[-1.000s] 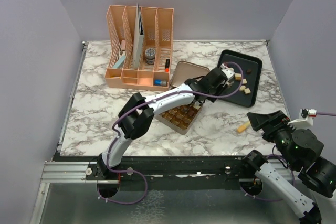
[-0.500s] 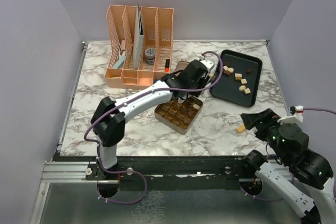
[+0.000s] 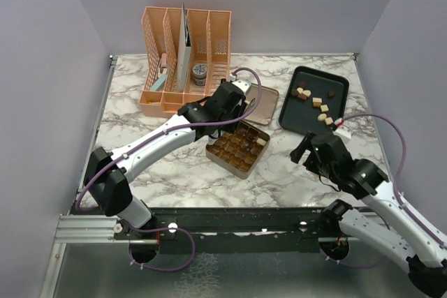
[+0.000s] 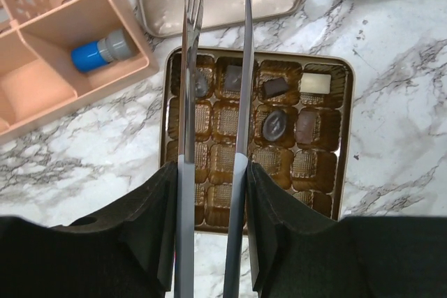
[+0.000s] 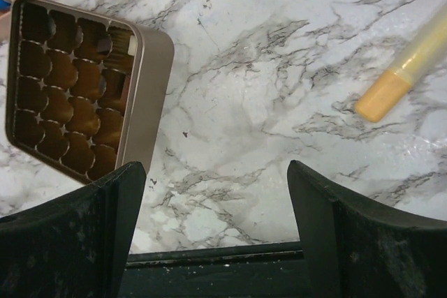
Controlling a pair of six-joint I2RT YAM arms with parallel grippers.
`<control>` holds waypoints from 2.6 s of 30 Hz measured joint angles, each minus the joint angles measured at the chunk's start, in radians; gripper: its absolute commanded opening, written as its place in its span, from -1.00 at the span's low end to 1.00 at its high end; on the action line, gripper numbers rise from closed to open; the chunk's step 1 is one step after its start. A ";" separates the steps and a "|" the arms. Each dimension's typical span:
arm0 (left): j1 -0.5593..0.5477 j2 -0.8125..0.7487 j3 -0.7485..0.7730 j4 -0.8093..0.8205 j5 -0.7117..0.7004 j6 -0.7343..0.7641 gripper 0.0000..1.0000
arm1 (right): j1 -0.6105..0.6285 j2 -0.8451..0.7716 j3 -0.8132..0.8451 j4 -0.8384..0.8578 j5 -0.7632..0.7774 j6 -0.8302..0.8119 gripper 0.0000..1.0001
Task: Pack the chocolate
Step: Place the fake chocolate in the packing box.
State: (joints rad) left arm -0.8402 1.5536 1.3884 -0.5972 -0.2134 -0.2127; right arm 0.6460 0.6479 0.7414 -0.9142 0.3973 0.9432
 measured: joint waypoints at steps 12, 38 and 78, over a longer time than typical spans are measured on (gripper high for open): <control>0.008 -0.045 -0.055 -0.092 -0.064 -0.101 -0.37 | 0.000 0.312 0.085 0.100 -0.030 -0.028 0.78; 0.009 -0.220 0.006 -0.275 0.092 -0.249 -0.36 | 0.000 0.291 0.108 0.103 -0.082 -0.054 0.78; 0.009 -0.176 -0.156 -0.250 0.147 -0.283 -0.13 | 0.000 0.276 0.267 -0.025 -0.083 -0.069 0.82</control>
State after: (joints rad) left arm -0.8310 1.3777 1.2324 -0.8474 -0.0666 -0.4961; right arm 0.6460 0.9237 1.0080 -0.9390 0.3145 0.8745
